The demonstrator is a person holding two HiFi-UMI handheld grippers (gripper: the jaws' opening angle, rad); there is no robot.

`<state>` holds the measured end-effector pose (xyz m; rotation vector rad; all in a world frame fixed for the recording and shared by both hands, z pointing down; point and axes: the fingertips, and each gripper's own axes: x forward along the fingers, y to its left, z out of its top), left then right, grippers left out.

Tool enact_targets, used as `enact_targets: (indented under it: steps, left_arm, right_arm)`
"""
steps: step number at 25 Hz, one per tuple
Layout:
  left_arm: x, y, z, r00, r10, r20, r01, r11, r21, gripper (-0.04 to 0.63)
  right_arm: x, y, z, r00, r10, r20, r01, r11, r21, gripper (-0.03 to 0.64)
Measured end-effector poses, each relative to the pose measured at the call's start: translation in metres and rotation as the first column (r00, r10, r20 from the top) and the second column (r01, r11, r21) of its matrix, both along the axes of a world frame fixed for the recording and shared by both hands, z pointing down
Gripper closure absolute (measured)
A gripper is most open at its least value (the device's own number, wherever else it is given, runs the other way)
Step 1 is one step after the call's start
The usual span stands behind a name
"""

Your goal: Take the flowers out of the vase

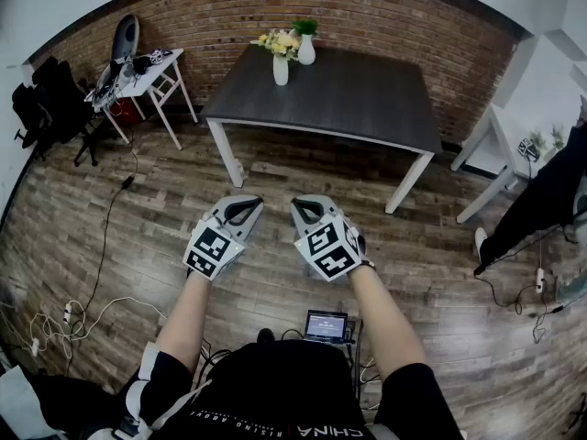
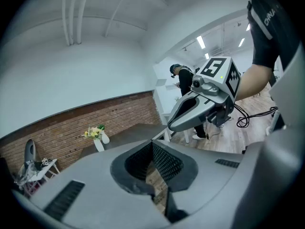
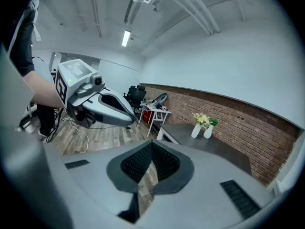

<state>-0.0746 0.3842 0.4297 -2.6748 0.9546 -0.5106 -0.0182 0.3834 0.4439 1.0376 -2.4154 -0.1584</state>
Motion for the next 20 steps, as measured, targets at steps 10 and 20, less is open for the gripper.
enact_targets:
  steps: [10, 20]
  left_arm:
    - [0.005, 0.004, 0.002, 0.999, -0.001, -0.038, 0.000, 0.999, -0.034, 0.592]
    - [0.019, 0.006, 0.003, 0.997, 0.032, -0.065, -0.035, 0.998, -0.043, 0.592]
  right_arm:
    - [0.008, 0.001, 0.004, 1.000, 0.010, -0.007, -0.010, 1.000, -0.014, 0.612]
    - [0.027, 0.001, 0.003, 0.999, 0.048, 0.016, -0.048, 0.998, -0.030, 0.612]
